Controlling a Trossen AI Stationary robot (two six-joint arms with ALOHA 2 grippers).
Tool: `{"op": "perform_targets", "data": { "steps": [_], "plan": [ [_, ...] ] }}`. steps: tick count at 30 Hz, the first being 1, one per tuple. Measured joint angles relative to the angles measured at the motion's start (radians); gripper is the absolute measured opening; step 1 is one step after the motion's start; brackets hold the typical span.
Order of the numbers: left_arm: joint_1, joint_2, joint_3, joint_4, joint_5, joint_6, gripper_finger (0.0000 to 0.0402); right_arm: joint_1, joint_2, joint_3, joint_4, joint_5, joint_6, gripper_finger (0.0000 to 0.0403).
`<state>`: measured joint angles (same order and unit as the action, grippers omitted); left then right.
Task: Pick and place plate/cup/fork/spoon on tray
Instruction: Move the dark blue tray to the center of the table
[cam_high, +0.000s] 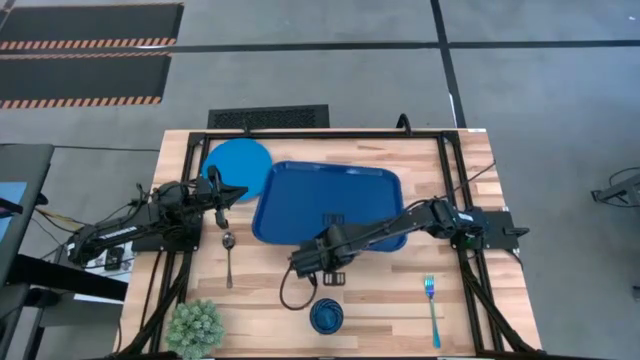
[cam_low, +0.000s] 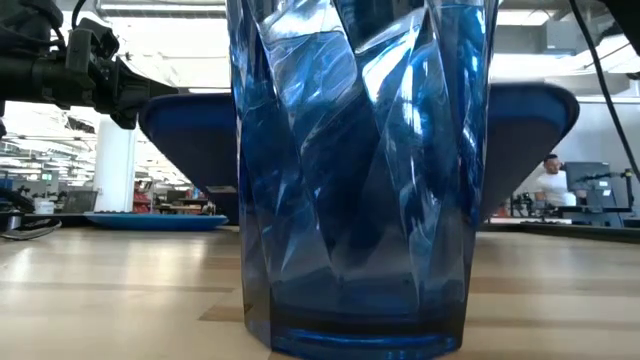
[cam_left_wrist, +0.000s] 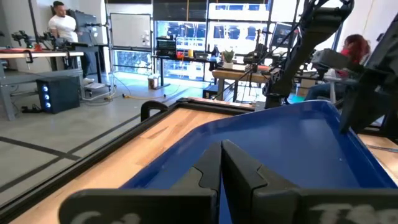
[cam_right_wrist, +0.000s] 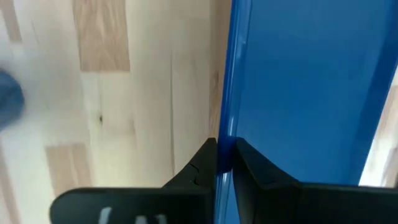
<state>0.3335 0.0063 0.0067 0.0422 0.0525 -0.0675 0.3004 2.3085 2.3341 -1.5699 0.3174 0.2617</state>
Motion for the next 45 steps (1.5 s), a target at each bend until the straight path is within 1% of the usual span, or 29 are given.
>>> {"op": "perform_targets", "data": {
  "steps": [6, 11, 20, 26, 29, 33, 37, 40, 45],
  "plan": [
    [0.0, 0.0, 0.0, 0.0, 0.0, 0.0, 0.0, -0.001, 0.0, -0.065, -0.001, 0.002, -0.097, 0.0039],
    [0.0, 0.0, 0.0, 0.0, 0.0, 0.0, 0.0, -0.002, 0.002, -0.082, -0.001, 0.002, -0.11, 0.0038],
    [0.0, 0.0, 0.0, 0.0, 0.0, 0.0, 0.0, -0.014, -0.019, -0.081, 0.0, -0.018, 0.014, 0.0037],
    [0.0, 0.0, 0.0, 0.0, 0.0, 0.0, 0.0, -0.022, -0.037, -0.09, 0.001, -0.036, 0.049, 0.0039],
    [0.0, 0.0, 0.0, 0.0, 0.0, 0.0, 0.0, -0.022, -0.067, -0.169, 0.0, -0.05, 0.046, 0.0039],
    [0.0, 0.0, 0.0, 0.0, 0.0, 0.0, 0.0, -0.019, -0.13, -0.326, 0.004, -0.06, 0.039, 0.0039],
    [0.0, 0.0, 0.0, 0.0, 0.0, 0.0, 0.0, -0.019, -0.187, -0.445, 0.078, -0.057, 0.042, 0.0039],
    [0.0, 0.0, 0.0, 0.0, 0.0, 0.0, 0.0, -0.019, -0.209, -0.492, 0.144, -0.056, 0.004, 0.004],
    [0.0, 0.0, 0.0, 0.0, 0.0, 0.0, 0.0, -0.013, -0.211, -0.537, 0.215, -0.053, -0.049, 0.004]
  ]
}}
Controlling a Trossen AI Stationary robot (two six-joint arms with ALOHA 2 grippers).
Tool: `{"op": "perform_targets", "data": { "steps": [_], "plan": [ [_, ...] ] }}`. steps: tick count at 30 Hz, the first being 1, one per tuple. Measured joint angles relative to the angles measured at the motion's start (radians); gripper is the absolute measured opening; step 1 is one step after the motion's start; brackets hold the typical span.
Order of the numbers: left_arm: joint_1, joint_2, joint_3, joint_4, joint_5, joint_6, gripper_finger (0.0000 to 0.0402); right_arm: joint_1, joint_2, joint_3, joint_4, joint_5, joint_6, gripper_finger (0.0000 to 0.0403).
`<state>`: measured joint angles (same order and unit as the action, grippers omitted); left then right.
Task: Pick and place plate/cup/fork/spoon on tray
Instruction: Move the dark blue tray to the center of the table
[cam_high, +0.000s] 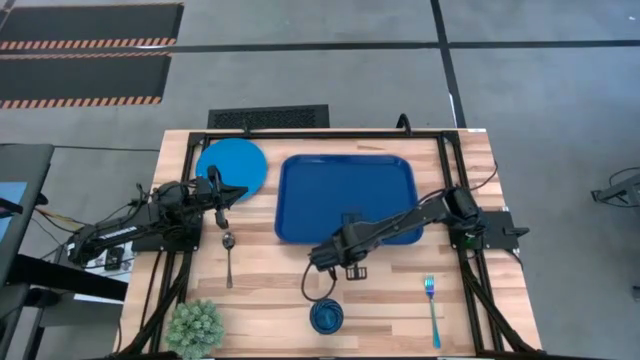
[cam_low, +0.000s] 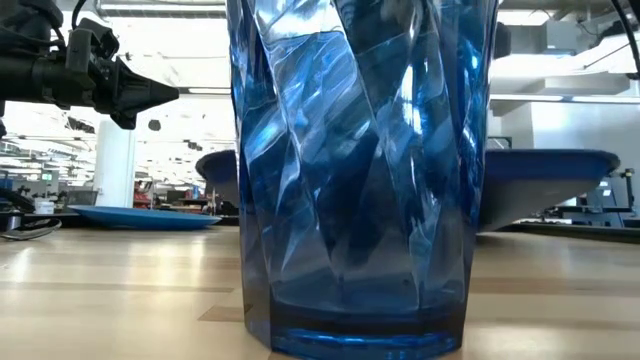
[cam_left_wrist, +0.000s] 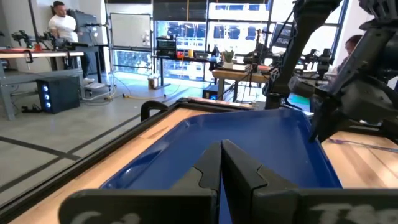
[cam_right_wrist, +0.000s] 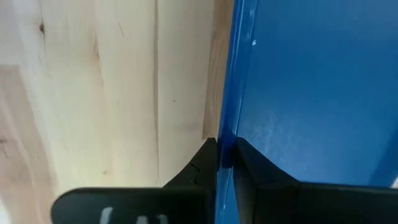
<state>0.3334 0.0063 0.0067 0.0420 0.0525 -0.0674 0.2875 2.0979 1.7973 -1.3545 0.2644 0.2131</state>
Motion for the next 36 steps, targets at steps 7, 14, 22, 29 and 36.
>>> {"op": "perform_targets", "data": {
  "steps": [7, 14, 22, 29, 36],
  "plan": [
    [0.0, 0.0, 0.0, 0.0, 0.0, 0.0, 0.0, 0.022, 0.001, -0.041, 0.116, -0.035, 0.032, 0.004],
    [0.0, 0.0, 0.0, 0.0, 0.0, 0.0, 0.0, 0.055, 0.0, -0.054, 0.186, -0.08, 0.135, 0.004],
    [0.0, 0.0, 0.0, 0.0, 0.0, 0.0, 0.0, 0.08, 0.02, -0.056, 0.201, -0.083, 0.111, 0.004],
    [0.0, 0.001, 0.0, -0.001, -0.004, 0.0, 0.0, 0.07, 0.084, -0.063, 0.287, -0.11, 0.044, 0.004],
    [0.0, 0.002, 0.0, -0.003, -0.014, 0.0, 0.0, 0.081, 0.084, -0.063, 0.296, -0.133, 0.05, 0.004]
  ]
}}
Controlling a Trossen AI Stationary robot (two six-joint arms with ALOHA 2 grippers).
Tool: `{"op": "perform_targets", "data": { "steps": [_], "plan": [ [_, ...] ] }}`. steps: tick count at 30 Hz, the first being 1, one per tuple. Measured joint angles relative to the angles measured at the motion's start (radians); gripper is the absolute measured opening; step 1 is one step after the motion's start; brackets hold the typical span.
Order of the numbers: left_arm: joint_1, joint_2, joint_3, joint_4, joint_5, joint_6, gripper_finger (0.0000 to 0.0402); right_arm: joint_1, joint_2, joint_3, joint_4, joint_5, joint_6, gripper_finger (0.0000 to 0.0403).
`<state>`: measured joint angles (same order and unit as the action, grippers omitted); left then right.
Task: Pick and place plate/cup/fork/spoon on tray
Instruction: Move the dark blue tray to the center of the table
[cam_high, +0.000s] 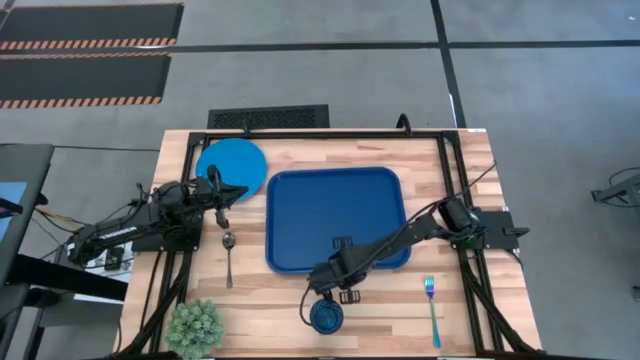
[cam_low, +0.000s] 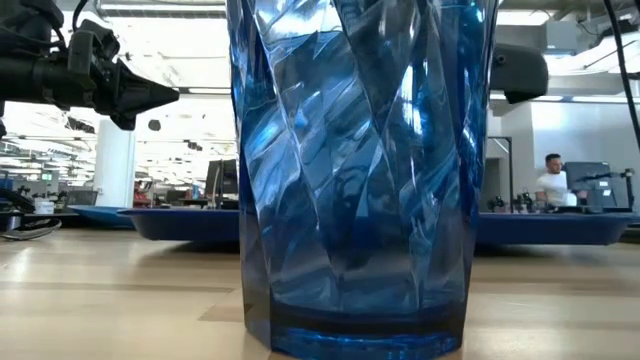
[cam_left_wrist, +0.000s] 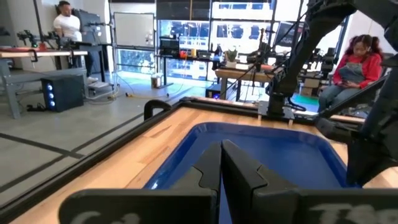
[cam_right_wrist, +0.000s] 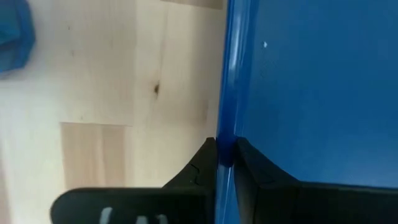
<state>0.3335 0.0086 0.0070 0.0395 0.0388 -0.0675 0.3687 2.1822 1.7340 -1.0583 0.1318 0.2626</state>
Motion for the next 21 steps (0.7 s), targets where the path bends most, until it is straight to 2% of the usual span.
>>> {"op": "perform_targets", "data": {
  "steps": [7, 17, 21],
  "plan": [
    [0.0, 0.0, 0.0, -0.001, -0.001, 0.0, 0.0, 0.011, 0.0, 0.0, 0.009, -0.054, 0.048, 0.004],
    [0.0, 0.0, 0.0, -0.001, -0.001, 0.0, 0.0, 0.018, 0.0, 0.0, 0.027, -0.057, 0.122, 0.004],
    [0.0, 0.0, 0.0, -0.001, -0.001, 0.0, 0.0, 0.015, 0.0, 0.0, 0.012, -0.05, 0.141, 0.0054]
  ]
}}
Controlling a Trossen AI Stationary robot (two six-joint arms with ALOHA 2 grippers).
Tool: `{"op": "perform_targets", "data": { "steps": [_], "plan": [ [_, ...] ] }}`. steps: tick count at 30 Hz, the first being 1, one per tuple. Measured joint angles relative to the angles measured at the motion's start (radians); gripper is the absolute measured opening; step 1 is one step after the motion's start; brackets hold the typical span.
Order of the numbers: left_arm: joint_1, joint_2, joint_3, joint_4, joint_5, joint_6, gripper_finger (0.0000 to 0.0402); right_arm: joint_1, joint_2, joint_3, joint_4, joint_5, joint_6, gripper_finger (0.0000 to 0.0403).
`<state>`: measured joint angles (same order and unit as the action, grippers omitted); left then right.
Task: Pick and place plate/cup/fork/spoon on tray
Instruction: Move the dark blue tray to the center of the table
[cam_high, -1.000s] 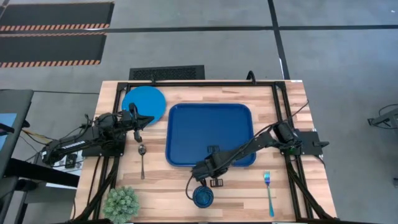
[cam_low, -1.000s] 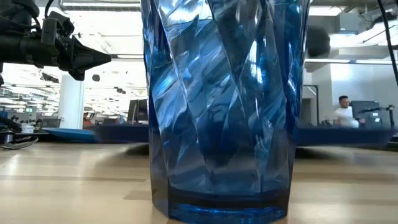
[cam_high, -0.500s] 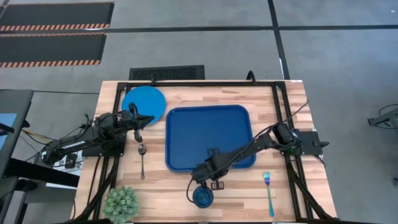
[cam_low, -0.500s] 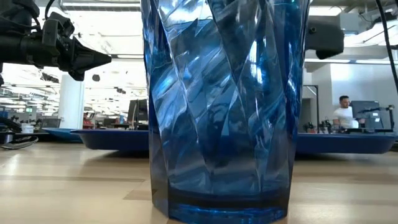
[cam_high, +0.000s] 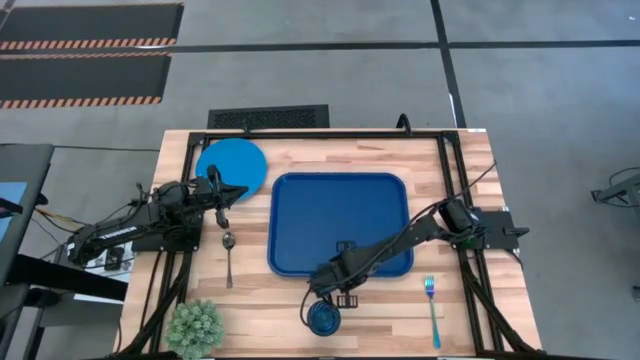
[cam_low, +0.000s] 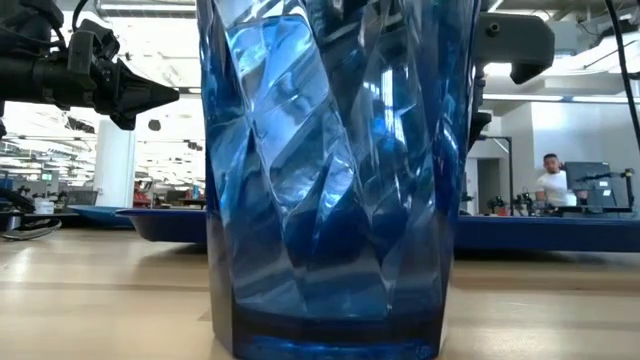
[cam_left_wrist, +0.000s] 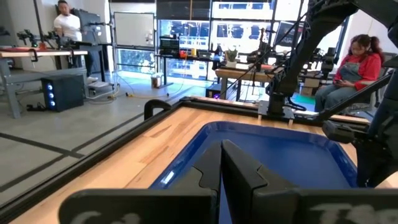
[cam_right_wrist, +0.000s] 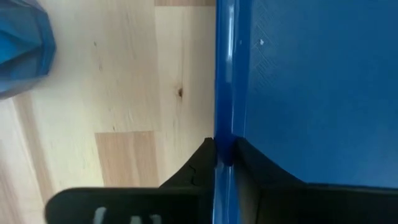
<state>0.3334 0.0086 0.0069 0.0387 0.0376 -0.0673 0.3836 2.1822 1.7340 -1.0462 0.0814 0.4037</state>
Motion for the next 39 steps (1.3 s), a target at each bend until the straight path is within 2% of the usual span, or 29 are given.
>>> {"op": "perform_targets", "data": {
  "steps": [10, 15, 19, 22, 24, 26, 29, 35, 39],
  "plan": [
    [0.0, 0.0, 0.0, 0.0, 0.0, 0.0, 0.0, 0.0, 0.0, 0.002, -0.004, -0.008, 0.02, 0.0139],
    [0.0, 0.0, 0.0, 0.0, 0.0, 0.0, 0.0, 0.001, -0.003, 0.055, -0.087, -0.005, 0.01, 0.0153],
    [0.0, 0.0, 0.0, 0.0, 0.0, 0.0, 0.0, -0.017, -0.005, 0.142, -0.27, 0.002, -0.017, 0.0124],
    [0.0, 0.0, 0.0, 0.0, 0.0, 0.0, 0.0, -0.042, -0.021, 0.145, -0.335, 0.008, -0.049, 0.0076],
    [0.0, 0.0, 0.0, 0.0, 0.0, 0.0, 0.0, -0.062, -0.044, 0.116, -0.308, 0.028, -0.08, 0.0034],
    [0.0, 0.0, 0.0, 0.0, 0.0, 0.0, 0.0, -0.086, -0.093, 0.042, -0.234, 0.046, -0.104, 0.0012],
    [0.0, 0.0, 0.0, 0.0, 0.0, 0.0, 0.0, -0.127, -0.196, -0.137, -0.032, 0.051, -0.114, 0.0014],
    [0.0, 0.0, 0.0, 0.0, 0.0, 0.0, 0.0, -0.208, -0.438, -0.584, 0.528, 0.059, -0.109, 0.0008],
    [0.0, 0.0, 0.0, 0.0, 0.0, 0.0, 0.0, -0.271, -0.538, -0.805, 0.849, 0.055, -0.109, 0.0004]
  ]
}}
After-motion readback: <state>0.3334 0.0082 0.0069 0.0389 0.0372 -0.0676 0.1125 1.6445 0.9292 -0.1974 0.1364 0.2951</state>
